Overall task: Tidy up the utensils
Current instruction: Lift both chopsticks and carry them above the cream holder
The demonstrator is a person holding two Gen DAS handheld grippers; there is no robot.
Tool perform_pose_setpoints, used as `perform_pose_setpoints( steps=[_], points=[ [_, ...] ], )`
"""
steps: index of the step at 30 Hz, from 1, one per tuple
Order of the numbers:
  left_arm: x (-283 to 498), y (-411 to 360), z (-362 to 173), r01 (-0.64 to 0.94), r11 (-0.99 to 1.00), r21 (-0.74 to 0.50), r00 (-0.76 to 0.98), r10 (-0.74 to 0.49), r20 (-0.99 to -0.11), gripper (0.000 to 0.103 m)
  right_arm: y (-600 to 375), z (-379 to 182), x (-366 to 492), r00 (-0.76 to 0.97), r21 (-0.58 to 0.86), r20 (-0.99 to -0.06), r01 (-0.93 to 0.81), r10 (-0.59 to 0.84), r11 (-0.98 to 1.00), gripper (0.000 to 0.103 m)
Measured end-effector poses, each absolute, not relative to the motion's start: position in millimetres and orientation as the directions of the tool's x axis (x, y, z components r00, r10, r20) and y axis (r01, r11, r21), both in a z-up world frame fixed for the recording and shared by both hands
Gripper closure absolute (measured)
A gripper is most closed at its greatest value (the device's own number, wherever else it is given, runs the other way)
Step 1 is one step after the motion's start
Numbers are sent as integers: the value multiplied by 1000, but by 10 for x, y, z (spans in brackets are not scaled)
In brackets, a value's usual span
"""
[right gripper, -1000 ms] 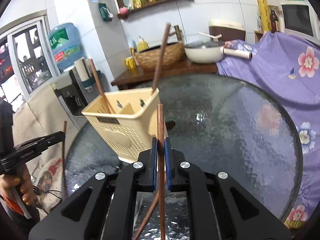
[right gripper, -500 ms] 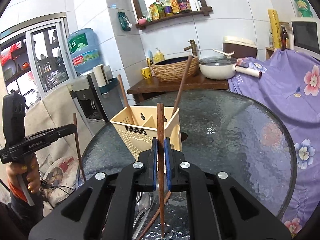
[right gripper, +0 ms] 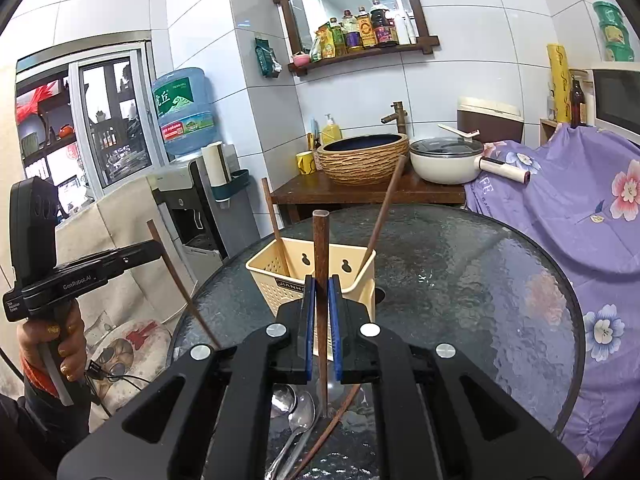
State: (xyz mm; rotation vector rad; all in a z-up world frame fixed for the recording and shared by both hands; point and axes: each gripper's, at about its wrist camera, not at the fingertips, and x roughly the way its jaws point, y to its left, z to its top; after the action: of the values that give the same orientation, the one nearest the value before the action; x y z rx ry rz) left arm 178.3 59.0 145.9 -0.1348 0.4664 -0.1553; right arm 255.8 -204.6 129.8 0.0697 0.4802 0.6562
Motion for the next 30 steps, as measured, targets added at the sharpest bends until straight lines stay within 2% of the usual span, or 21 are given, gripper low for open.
perform_pose_setpoints(
  steps=[9, 15, 23, 30],
  points=[
    [1864, 556, 1698, 162, 973, -166, 880, -218, -422, 96, -1932, 1581, 2657, 659, 216, -401, -607, 636, 765, 96],
    [1985, 526, 2116, 215, 962, -169, 883, -266, -386, 96, -1826, 2037, 2675, 638, 203, -364, -656, 678, 727, 96],
    [2321, 475, 2700, 175, 974, -145, 927, -212, -308, 96, -1640, 2730, 2853, 722, 128, -271, -628, 636, 768, 96],
    [2711, 443, 2508, 97, 986, -138, 930, -139, -341, 96, -1485, 2605, 3152, 772, 96, -275, -571, 573, 816, 96]
  ],
)
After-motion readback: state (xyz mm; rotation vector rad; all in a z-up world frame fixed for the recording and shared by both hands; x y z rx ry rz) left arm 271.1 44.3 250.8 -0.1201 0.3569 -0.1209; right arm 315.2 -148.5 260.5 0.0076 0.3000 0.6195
